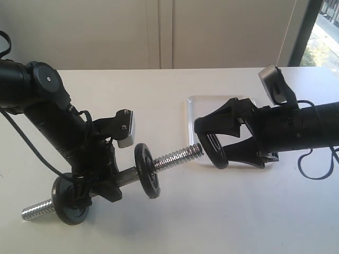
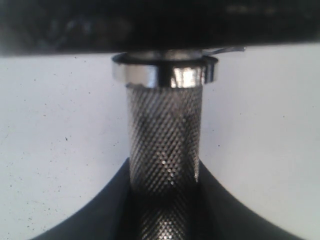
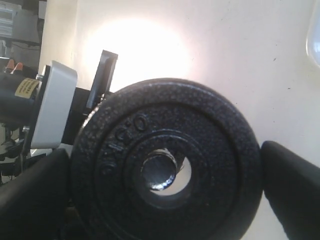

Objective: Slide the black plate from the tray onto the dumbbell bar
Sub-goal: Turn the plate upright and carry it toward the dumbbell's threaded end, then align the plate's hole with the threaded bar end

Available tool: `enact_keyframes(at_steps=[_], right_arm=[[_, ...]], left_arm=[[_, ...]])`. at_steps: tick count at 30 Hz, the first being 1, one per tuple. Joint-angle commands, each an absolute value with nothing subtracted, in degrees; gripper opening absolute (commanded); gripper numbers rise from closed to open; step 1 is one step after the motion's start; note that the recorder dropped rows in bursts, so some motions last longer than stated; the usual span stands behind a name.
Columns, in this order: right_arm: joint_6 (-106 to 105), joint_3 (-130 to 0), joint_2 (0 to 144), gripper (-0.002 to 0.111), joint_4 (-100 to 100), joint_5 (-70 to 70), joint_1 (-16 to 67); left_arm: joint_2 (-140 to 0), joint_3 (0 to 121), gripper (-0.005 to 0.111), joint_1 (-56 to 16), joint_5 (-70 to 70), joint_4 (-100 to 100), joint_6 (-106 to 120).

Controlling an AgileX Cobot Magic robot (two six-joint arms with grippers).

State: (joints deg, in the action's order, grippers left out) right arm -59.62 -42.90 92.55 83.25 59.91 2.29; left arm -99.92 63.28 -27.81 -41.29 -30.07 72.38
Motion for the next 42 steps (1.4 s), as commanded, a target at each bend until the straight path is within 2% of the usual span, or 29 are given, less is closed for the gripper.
enact_keyframes(at_steps=[1, 14, 42], right_arm=[[-60.74, -42.57, 91.54, 0.000, 87.53, 62.51, 2.27], [-61.80, -42.59, 91.54, 0.000, 87.53, 60.39, 6.85], [-61.65, -42.59, 91.54, 0.000, 86.11, 57.96, 6.87]], left_arm=[[-96.68, 64.62, 0.000, -28.07, -44.44, -37.44, 71.81], [-96.68, 64.62, 0.000, -28.07, -44.44, -37.44, 71.81], [-96.68, 64.62, 0.000, -28.07, -44.44, -37.44, 71.81]])
